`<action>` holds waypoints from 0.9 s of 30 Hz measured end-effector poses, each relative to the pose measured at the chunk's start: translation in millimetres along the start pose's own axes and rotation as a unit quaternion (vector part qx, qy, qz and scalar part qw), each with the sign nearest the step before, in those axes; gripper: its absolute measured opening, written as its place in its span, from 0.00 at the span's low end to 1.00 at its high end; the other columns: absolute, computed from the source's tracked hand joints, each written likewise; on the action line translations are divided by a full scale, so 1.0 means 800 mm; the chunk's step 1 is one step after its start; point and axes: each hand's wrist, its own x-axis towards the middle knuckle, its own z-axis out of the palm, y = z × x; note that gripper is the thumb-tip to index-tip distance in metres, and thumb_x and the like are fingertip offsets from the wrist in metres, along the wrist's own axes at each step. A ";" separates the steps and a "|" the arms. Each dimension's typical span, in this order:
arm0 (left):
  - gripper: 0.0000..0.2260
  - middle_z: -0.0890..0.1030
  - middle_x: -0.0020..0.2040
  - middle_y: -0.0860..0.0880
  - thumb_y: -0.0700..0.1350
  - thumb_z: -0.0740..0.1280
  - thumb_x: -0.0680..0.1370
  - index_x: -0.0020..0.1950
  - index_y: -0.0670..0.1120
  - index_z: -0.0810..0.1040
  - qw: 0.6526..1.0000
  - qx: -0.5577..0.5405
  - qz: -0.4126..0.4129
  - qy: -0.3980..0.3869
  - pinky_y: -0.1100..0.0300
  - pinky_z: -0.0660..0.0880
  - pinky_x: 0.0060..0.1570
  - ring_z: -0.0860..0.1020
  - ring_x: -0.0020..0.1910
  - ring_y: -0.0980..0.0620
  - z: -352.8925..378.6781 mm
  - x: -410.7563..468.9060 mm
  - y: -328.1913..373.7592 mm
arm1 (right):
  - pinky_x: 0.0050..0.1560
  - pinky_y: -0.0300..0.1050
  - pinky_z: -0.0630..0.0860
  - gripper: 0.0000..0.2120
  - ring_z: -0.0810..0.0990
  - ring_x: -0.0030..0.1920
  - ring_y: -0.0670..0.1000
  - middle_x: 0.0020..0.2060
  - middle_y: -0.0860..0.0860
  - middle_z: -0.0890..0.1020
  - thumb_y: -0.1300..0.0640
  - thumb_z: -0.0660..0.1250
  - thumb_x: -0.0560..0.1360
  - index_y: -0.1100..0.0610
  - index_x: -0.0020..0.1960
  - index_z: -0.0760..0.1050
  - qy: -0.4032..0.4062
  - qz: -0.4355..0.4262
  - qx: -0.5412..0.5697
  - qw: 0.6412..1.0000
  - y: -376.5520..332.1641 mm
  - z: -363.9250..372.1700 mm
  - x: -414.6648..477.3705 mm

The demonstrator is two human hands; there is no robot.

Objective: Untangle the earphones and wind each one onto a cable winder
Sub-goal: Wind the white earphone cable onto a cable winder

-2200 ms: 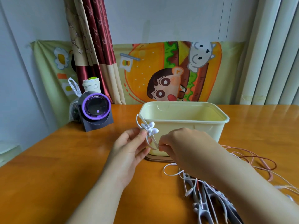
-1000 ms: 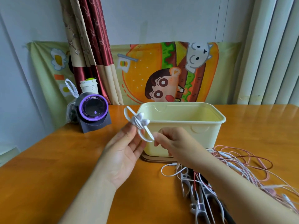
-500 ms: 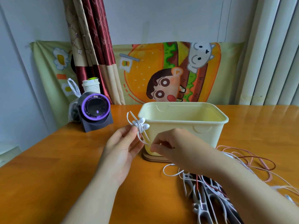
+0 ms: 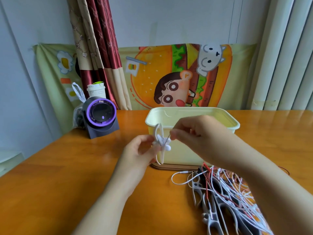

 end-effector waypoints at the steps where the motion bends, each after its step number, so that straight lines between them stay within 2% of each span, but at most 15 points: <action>1: 0.14 0.85 0.52 0.52 0.51 0.70 0.72 0.56 0.49 0.79 0.999 0.020 0.006 -0.027 0.51 0.77 0.57 0.82 0.54 0.52 0.003 -0.002 0.002 | 0.32 0.32 0.67 0.10 0.72 0.29 0.39 0.25 0.45 0.73 0.52 0.64 0.77 0.54 0.41 0.80 0.020 0.006 -0.003 1.000 0.003 -0.004 0.001; 4: 0.14 0.85 0.49 0.56 0.50 0.70 0.71 0.55 0.50 0.79 0.996 0.041 0.031 -0.071 0.57 0.77 0.54 0.82 0.50 0.57 0.008 -0.005 0.004 | 0.31 0.31 0.66 0.10 0.72 0.29 0.37 0.23 0.43 0.70 0.51 0.66 0.76 0.55 0.39 0.79 0.073 0.022 -0.018 0.997 0.013 -0.008 0.003; 7: 0.13 0.84 0.48 0.58 0.49 0.70 0.69 0.53 0.52 0.79 0.993 0.057 0.049 -0.094 0.64 0.77 0.48 0.82 0.47 0.58 0.008 -0.006 0.004 | 0.32 0.31 0.66 0.11 0.71 0.31 0.39 0.26 0.44 0.73 0.50 0.66 0.76 0.55 0.39 0.79 0.088 0.032 -0.025 0.995 0.022 -0.008 0.006; 13: 0.10 0.83 0.51 0.57 0.44 0.70 0.75 0.53 0.57 0.79 0.983 0.114 0.065 -0.128 0.59 0.77 0.54 0.81 0.53 0.56 0.003 -0.007 0.003 | 0.31 0.32 0.67 0.11 0.72 0.30 0.39 0.28 0.45 0.75 0.49 0.66 0.76 0.55 0.39 0.79 0.066 0.049 -0.007 0.997 0.036 0.000 0.011; 16: 0.11 0.83 0.52 0.56 0.45 0.71 0.74 0.52 0.60 0.81 0.983 0.092 0.076 -0.141 0.58 0.76 0.55 0.81 0.55 0.55 0.000 -0.008 0.004 | 0.32 0.36 0.69 0.12 0.73 0.30 0.43 0.29 0.47 0.77 0.48 0.65 0.76 0.52 0.37 0.77 0.045 0.081 0.017 0.996 0.045 0.007 0.012; 18: 0.11 0.84 0.52 0.55 0.47 0.73 0.73 0.52 0.61 0.80 0.984 0.063 0.085 -0.141 0.60 0.76 0.54 0.81 0.54 0.55 0.002 -0.008 0.007 | 0.32 0.34 0.70 0.13 0.74 0.28 0.43 0.26 0.45 0.76 0.48 0.65 0.76 0.51 0.35 0.76 0.009 0.114 0.039 0.993 0.051 0.014 0.011; 21: 0.11 0.84 0.50 0.56 0.46 0.73 0.72 0.50 0.60 0.81 0.986 0.026 0.090 -0.141 0.64 0.75 0.52 0.81 0.53 0.59 0.004 -0.009 0.009 | 0.42 0.41 0.79 0.15 0.78 0.30 0.45 0.29 0.49 0.80 0.49 0.65 0.77 0.60 0.41 0.79 -0.056 0.168 0.152 0.972 0.053 0.027 0.010; 24: 0.11 0.84 0.52 0.53 0.44 0.71 0.72 0.53 0.54 0.81 0.989 -0.005 0.081 -0.128 0.60 0.75 0.56 0.80 0.56 0.55 0.005 -0.008 0.009 | 0.44 0.46 0.82 0.17 0.80 0.32 0.48 0.36 0.55 0.82 0.51 0.63 0.78 0.66 0.50 0.77 -0.080 0.205 0.292 0.931 0.046 0.037 0.008; 27: 0.10 0.81 0.51 0.54 0.47 0.72 0.72 0.50 0.62 0.81 0.993 0.026 0.090 -0.077 0.58 0.72 0.57 0.77 0.54 0.55 0.003 -0.006 0.006 | 0.45 0.48 0.82 0.17 0.83 0.34 0.52 0.39 0.58 0.83 0.52 0.62 0.79 0.69 0.52 0.74 -0.074 0.214 0.376 0.898 0.040 0.040 0.009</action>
